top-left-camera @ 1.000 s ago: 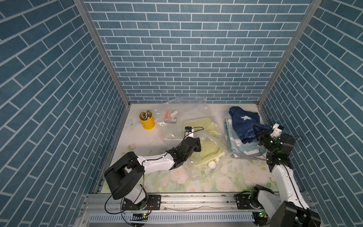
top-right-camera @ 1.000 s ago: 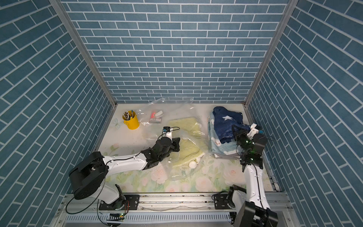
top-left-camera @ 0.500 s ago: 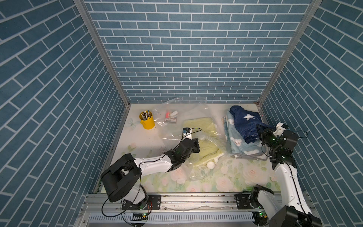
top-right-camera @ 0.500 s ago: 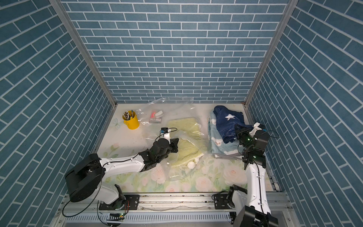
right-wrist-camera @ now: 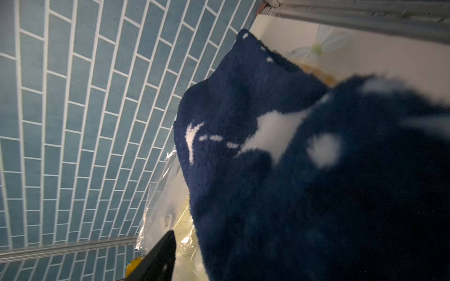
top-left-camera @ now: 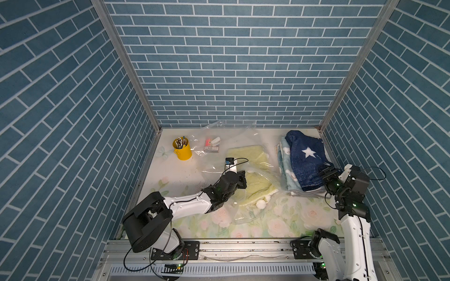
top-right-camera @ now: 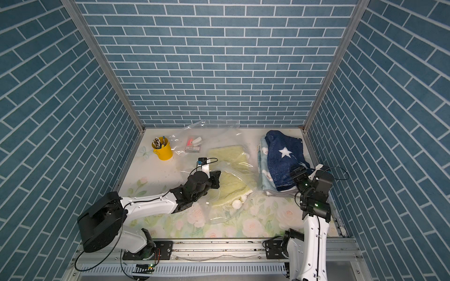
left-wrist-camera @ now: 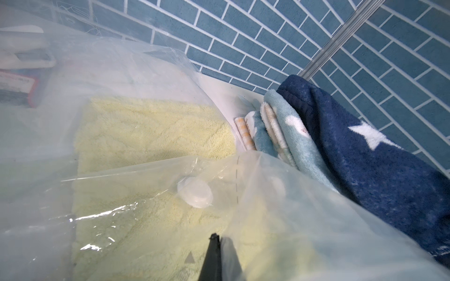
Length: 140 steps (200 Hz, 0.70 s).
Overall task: Take the blanket out of the vacuum bag
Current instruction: Place the blanket at the center of the board.
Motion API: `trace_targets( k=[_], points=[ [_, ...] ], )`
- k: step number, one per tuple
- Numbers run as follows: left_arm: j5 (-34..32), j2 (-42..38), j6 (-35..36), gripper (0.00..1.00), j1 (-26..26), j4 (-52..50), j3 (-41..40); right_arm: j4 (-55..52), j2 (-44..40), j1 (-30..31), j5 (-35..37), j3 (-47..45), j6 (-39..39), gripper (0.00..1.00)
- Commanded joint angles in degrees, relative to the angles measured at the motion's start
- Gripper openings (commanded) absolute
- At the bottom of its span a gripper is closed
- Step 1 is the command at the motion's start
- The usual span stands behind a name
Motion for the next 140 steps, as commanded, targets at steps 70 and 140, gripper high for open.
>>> trace_targets(
  k=[70,140],
  points=[
    [1.0,-3.0,0.9,0.00,2.6,-0.5,-1.1,-11.5,-6.3,1.6,-4.7,9.6,-13.5,0.65],
    [2.9,-1.7,-0.6,0.00,3.0,0.0,-0.6,-14.8,-3.9,5.1,-0.5,23.5,-16.8,0.55]
  ],
)
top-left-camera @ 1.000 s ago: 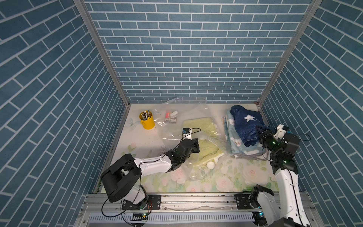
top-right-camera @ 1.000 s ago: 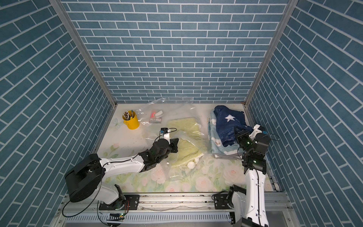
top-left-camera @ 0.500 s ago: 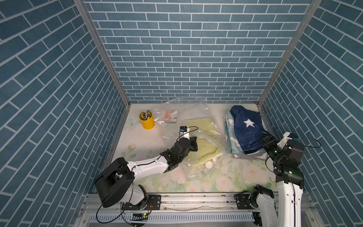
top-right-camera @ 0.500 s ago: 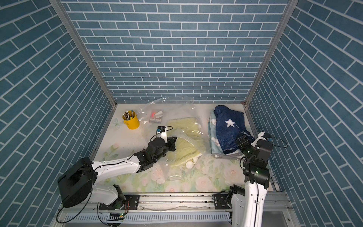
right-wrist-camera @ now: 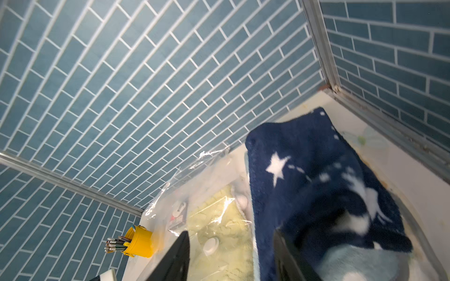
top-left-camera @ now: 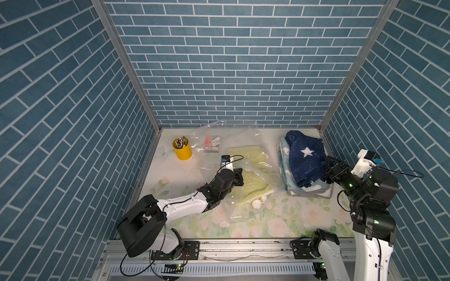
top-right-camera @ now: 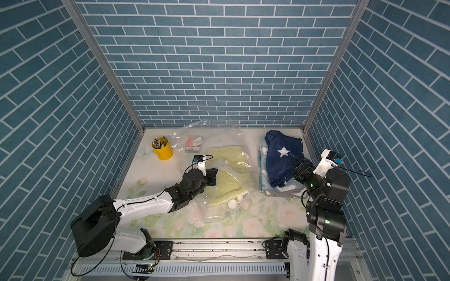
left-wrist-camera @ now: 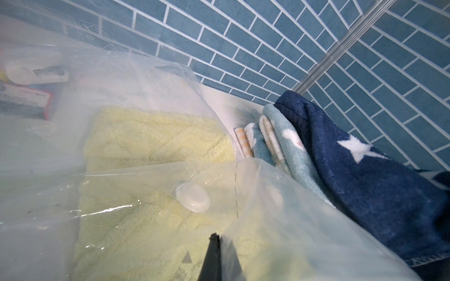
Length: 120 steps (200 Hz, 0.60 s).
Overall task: Take the blanket out of the vacuum bag
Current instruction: Place the blanket at the center of the board.
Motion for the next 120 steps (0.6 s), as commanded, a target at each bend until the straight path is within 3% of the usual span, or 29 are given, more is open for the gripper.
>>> trace_targets(
  k=[1,19,36,60,90,120],
  points=[
    [0.7,0.5,-0.6,0.00,0.5,0.4,0.0,-1.9,0.8,0.5,1.4,0.7,-2.9,0.55],
    [0.8,0.2,-0.7,0.00,0.5,0.3,-0.1,-0.4,-0.8,0.7,1.8,-2.5,-2.4,0.55],
    [0.7,0.3,-0.7,0.00,0.5,0.4,0.0,4.8,-0.7,0.8,-3.2,-6.1,-1.0,0.53],
    [1.4,1.5,-0.9,0.00,0.5,0.2,0.5,8.0,7.0,4.9,-4.0,-8.5,-4.2,0.49],
    [0.7,1.9,-1.1,0.00,0.5,-0.4,0.8,7.6,21.8,26.0,20.3,-3.2,-10.8,0.50],
    [0.7,2.2,-1.2,0.00,0.4,-0.7,1.1,4.4,40.7,34.1,44.6,7.5,-16.3,0.54]
  ],
)
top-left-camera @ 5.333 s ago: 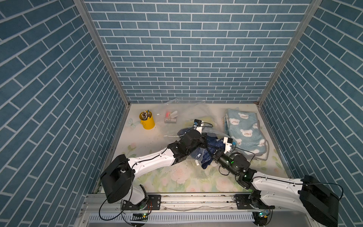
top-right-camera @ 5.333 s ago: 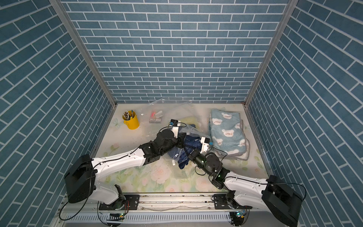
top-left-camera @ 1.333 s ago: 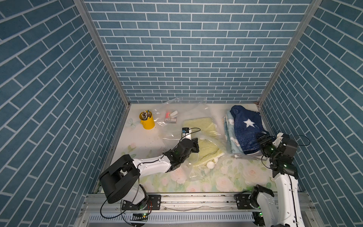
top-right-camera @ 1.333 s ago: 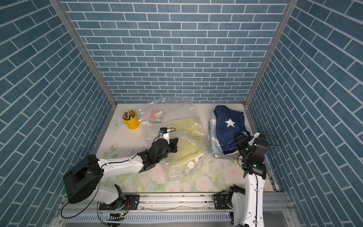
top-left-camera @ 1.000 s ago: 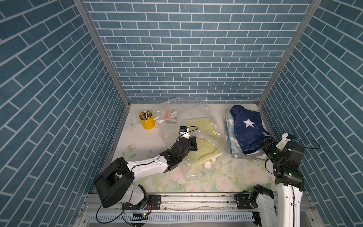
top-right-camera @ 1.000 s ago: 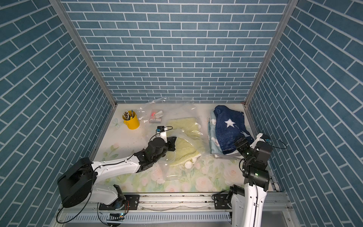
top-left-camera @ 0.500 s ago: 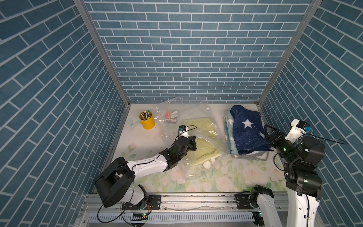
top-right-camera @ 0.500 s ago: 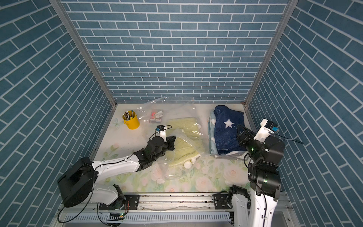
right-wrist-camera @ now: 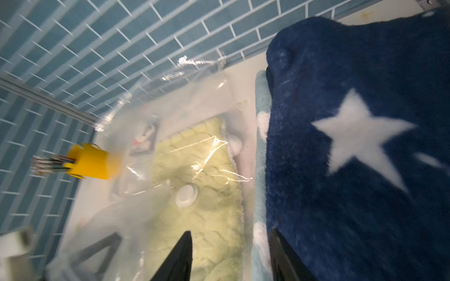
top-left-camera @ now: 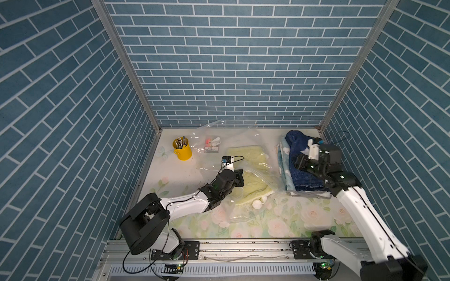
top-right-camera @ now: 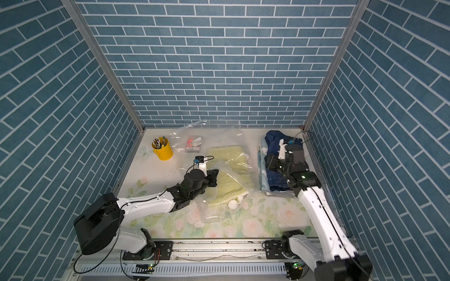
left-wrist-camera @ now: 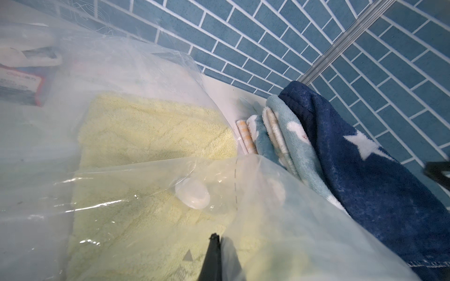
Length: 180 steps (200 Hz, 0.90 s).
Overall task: Take the blanket out of the vacuum bag
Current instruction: Place the blanket at the center of the board.
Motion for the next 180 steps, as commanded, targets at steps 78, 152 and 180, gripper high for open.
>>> trace_targets(
  k=[78,152,180],
  points=[
    [-0.2,2.7,1.2,0.00,0.6,-1.3,2.6,4.6,40.1,4.2,43.9,24.0,-17.8,0.58],
    [-0.1,3.7,1.7,0.00,1.4,-0.8,2.1,9.8,37.1,3.3,41.6,22.4,-19.8,0.00],
    [0.3,4.0,1.7,0.00,1.4,-0.7,2.6,13.1,27.9,1.5,30.5,18.8,-18.0,0.00]
  ],
)
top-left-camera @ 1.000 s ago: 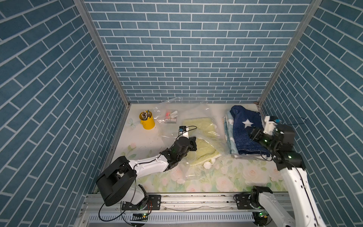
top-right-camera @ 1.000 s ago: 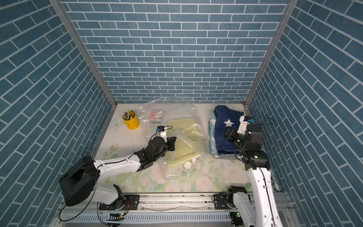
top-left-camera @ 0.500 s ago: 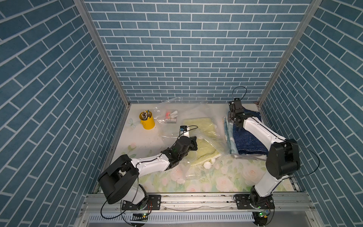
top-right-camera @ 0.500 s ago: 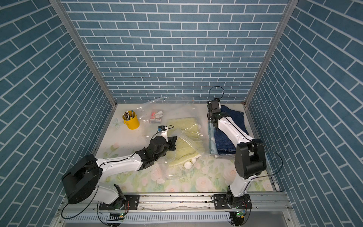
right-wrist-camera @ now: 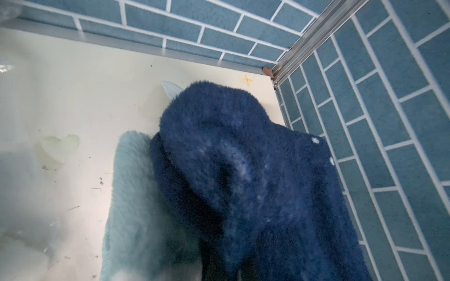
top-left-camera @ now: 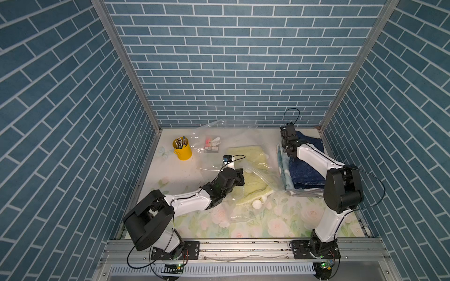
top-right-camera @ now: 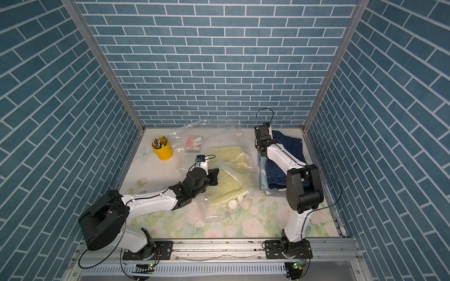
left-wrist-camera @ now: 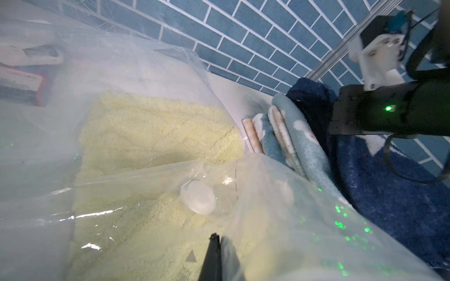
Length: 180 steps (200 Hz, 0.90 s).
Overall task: Take the blanket out of the vacuum bag
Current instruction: Place the blanket at the center of the board.
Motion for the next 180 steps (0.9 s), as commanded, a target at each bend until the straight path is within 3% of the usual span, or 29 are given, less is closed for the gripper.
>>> trace_targets(
  k=[1,37,79,110,127,151,180],
  points=[
    [0.2,1.1,1.1,0.00,0.6,-0.5,1.0,4.7,-9.6,-1.8,-9.3,-2.2,1.2,0.00],
    [1.1,1.7,1.1,0.00,0.6,0.1,1.5,6.2,-13.8,-7.3,-24.2,-3.9,3.3,0.00],
    [2.0,3.2,1.2,0.00,0.6,0.2,2.1,6.7,-7.8,-10.9,-32.0,-2.9,4.8,0.00],
    [2.9,4.3,1.2,0.00,0.6,0.1,2.3,7.1,-3.3,-10.9,-33.0,-1.3,5.4,0.49],
    [3.2,4.3,1.2,0.00,0.6,0.2,2.3,3.8,-3.5,-10.6,-36.7,0.7,5.9,0.58],
    [3.2,3.9,1.2,0.00,0.6,0.6,2.1,3.3,-11.5,-9.7,-34.5,-2.8,7.8,0.74],
    [4.4,3.4,1.2,0.00,0.6,1.2,1.8,-0.3,-21.5,-10.0,-31.7,-6.3,9.3,0.80]
  ],
)
